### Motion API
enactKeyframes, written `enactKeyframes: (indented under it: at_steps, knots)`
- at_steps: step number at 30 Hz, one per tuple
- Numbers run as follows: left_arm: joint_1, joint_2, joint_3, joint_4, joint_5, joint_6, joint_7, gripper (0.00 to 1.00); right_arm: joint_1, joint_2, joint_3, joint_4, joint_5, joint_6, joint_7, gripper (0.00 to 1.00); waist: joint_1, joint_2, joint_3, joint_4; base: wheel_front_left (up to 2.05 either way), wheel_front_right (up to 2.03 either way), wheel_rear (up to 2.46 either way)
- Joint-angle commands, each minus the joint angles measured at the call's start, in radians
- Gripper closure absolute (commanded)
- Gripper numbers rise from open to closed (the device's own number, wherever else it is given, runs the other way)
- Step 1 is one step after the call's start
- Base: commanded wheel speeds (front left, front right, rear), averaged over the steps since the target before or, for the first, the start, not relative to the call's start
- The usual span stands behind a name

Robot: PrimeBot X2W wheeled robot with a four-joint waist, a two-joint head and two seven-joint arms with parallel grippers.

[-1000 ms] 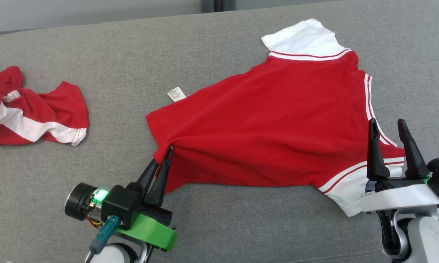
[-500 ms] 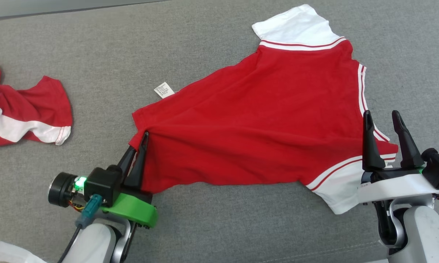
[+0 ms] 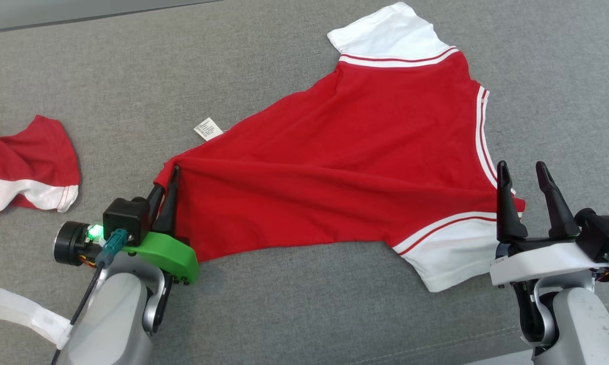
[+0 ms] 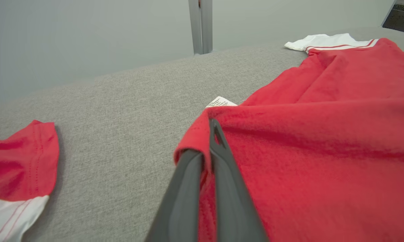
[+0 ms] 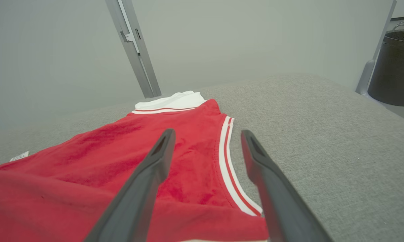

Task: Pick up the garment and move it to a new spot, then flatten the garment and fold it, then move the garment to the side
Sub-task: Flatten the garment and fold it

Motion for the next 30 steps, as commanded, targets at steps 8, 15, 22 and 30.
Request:
enactKeyframes:
  at_steps: [8, 15, 22, 30]
  knots:
    - [0.085, -0.033, 0.078, -0.056, 0.037, 0.003, -0.004, 0.00, 0.031, 0.001, -0.028, 0.010, -0.010, -0.001, -0.003, 0.00, 0.0000, 0.0000, -0.040, 0.042, 0.00, 0.00, 0.00]
    - [0.237, -0.059, 0.186, -0.219, 0.074, 0.029, -0.004, 0.00, 0.069, -0.009, -0.043, 0.003, -0.020, -0.001, -0.003, 0.00, 0.0000, 0.0000, -0.093, 0.103, 0.00, 0.00, 0.00]
    - [0.348, -0.093, 0.310, -0.398, 0.128, 0.044, -0.004, 0.00, 0.111, -0.011, -0.036, -0.007, -0.037, -0.001, -0.003, 0.00, 0.0000, 0.0000, -0.147, 0.153, 0.00, 0.00, 0.00]
    - [0.437, -0.133, 0.356, -0.451, 0.177, 0.020, -0.003, 0.00, 0.156, -0.007, -0.011, -0.018, -0.059, -0.001, -0.003, 0.00, 0.0000, 0.0000, -0.182, 0.164, 0.00, 0.00, 0.00]
